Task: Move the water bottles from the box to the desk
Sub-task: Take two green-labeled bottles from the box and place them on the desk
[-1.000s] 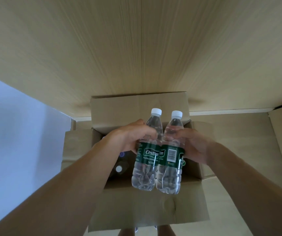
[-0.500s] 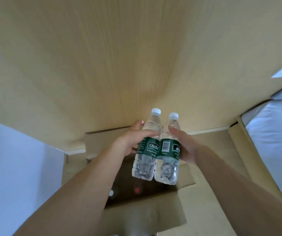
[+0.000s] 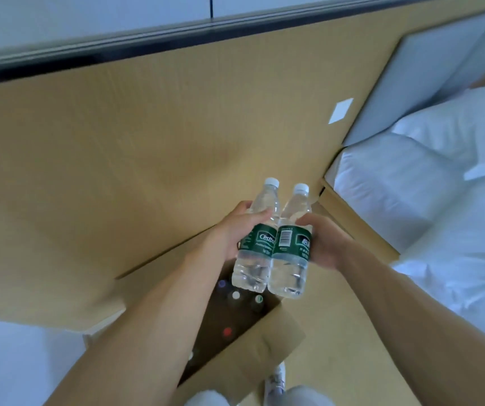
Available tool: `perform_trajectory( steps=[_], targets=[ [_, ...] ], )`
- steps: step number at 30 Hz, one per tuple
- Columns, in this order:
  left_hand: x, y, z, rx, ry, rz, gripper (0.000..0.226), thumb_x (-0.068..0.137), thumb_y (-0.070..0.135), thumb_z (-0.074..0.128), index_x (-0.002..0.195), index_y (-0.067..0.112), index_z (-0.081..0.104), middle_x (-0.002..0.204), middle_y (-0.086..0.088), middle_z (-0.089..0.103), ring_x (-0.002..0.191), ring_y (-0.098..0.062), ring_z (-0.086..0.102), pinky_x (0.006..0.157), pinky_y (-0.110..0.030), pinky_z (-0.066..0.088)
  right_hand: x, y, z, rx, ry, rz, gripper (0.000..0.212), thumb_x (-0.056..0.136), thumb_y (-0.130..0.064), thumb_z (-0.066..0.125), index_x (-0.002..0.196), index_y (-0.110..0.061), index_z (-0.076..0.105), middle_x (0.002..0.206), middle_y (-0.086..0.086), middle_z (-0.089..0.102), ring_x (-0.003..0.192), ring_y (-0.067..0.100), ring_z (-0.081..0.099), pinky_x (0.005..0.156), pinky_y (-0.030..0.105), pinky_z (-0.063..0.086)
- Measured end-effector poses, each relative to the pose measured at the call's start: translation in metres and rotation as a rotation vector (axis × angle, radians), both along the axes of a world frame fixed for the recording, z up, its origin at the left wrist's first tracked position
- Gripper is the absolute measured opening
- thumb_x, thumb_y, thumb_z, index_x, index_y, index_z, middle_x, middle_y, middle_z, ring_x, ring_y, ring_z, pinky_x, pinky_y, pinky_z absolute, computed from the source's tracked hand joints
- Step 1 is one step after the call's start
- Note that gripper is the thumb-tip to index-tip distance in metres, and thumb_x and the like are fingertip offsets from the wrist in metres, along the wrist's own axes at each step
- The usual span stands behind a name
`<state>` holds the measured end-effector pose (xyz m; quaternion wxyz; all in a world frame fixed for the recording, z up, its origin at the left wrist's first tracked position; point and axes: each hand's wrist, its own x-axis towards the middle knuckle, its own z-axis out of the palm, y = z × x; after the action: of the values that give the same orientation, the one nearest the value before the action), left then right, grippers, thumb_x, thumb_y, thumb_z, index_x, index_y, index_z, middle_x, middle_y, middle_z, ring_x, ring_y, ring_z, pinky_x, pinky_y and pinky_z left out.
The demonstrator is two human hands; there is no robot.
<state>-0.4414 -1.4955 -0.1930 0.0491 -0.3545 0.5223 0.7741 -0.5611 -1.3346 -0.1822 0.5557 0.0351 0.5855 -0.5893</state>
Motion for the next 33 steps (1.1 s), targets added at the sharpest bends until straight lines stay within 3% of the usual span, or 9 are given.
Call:
perform_trajectory(
  steps=[3, 6, 9, 12, 15, 19, 24, 29, 33],
  targets=[
    [-0.017, 0.033, 0.011, 0.003, 0.036, -0.074, 0.062, 0.086, 0.037, 0.077, 0.137, 0.029, 0.043, 0.118, -0.02, 0.068, 0.101, -0.041, 0.072, 0.087, -0.067, 0.054, -0.003, 0.046, 0.01, 0.019, 0.061, -0.089, 0.039, 0.091, -0.011, 0.06, 0.128, -0.003, 0.049, 0.108, 0.021, 0.072, 0.094, 0.034, 0.07, 0.086, 0.046, 0.058],
    [-0.037, 0.073, 0.019, 0.009, 0.063, -0.159, 0.058, 0.089, 0.039, 0.073, 0.136, 0.025, 0.043, 0.117, -0.021, 0.067, 0.103, -0.041, 0.07, 0.09, -0.066, 0.053, -0.004, 0.095, 0.017, 0.053, 0.157, -0.171, 0.054, 0.083, -0.018, 0.074, 0.13, -0.001, 0.055, 0.116, 0.019, 0.07, 0.103, 0.033, 0.068, 0.095, 0.048, 0.055],
    [-0.055, 0.12, 0.031, 0.07, 0.094, -0.298, 0.039, 0.093, 0.037, 0.062, 0.125, 0.017, 0.05, 0.104, -0.018, 0.068, 0.092, -0.036, 0.07, 0.09, -0.058, 0.055, -0.001, 0.147, 0.024, 0.061, 0.226, -0.272, 0.063, 0.075, -0.025, 0.082, 0.129, -0.003, 0.059, 0.121, 0.021, 0.069, 0.116, 0.039, 0.064, 0.103, 0.056, 0.049],
    [-0.071, 0.173, 0.043, 0.145, 0.076, -0.398, 0.036, 0.089, 0.026, 0.054, 0.117, 0.005, 0.053, 0.099, -0.02, 0.055, 0.09, -0.033, 0.059, 0.089, -0.052, 0.05, 0.004, 0.2, 0.034, 0.042, 0.22, -0.426, 0.059, 0.082, -0.026, 0.078, 0.132, -0.002, 0.055, 0.121, 0.025, 0.068, 0.108, 0.04, 0.067, 0.091, 0.051, 0.056],
    [-0.086, 0.234, 0.048, 0.138, 0.116, -0.492, 0.04, 0.091, 0.008, 0.051, 0.131, 0.002, 0.049, 0.107, -0.027, 0.055, 0.099, -0.039, 0.059, 0.094, -0.053, 0.049, 0.01, 0.265, 0.043, 0.0, 0.219, -0.567, 0.066, 0.083, -0.026, 0.077, 0.138, -0.002, 0.048, 0.127, 0.028, 0.063, 0.106, 0.04, 0.067, 0.086, 0.051, 0.057],
    [-0.097, 0.323, 0.056, 0.063, 0.184, -0.675, 0.053, 0.089, 0.004, 0.071, 0.135, 0.022, 0.051, 0.111, -0.019, 0.073, 0.102, -0.038, 0.072, 0.09, -0.056, 0.057, 0.025, 0.363, 0.052, -0.029, 0.228, -0.723, 0.073, 0.08, -0.029, 0.078, 0.14, -0.004, 0.045, 0.131, 0.029, 0.06, 0.118, 0.045, 0.062, 0.099, 0.059, 0.05],
    [-0.097, 0.451, 0.058, 0.039, 0.15, -0.821, 0.05, 0.081, 0.016, 0.083, 0.123, -0.001, 0.062, 0.112, -0.025, 0.072, 0.096, -0.038, 0.073, 0.084, -0.05, 0.059, 0.047, 0.479, 0.058, 0.035, 0.222, -0.903, 0.063, 0.09, -0.026, 0.073, 0.141, -0.008, 0.042, 0.131, 0.028, 0.06, 0.114, 0.044, 0.064, 0.097, 0.061, 0.051],
    [-0.094, 0.568, 0.067, 0.028, 0.139, -0.91, 0.056, 0.083, 0.016, 0.082, 0.126, 0.005, 0.047, 0.122, -0.029, 0.064, 0.106, -0.044, 0.069, 0.09, -0.065, 0.054, 0.075, 0.584, 0.064, 0.07, 0.248, -1.008, 0.058, 0.092, -0.028, 0.072, 0.138, -0.007, 0.044, 0.127, 0.029, 0.062, 0.108, 0.043, 0.067, 0.089, 0.057, 0.056],
    [-0.088, 0.648, 0.075, 0.0, 0.164, -1.071, 0.069, 0.087, 0.018, 0.08, 0.138, 0.01, 0.034, 0.122, -0.026, 0.062, 0.097, -0.038, 0.072, 0.078, -0.057, 0.06, 0.102, 0.656, 0.07, 0.119, 0.253, -1.108, 0.06, 0.09, -0.032, 0.074, 0.136, -0.012, 0.042, 0.125, 0.026, 0.063, 0.101, 0.042, 0.07, 0.08, 0.058, 0.058]
  ],
)
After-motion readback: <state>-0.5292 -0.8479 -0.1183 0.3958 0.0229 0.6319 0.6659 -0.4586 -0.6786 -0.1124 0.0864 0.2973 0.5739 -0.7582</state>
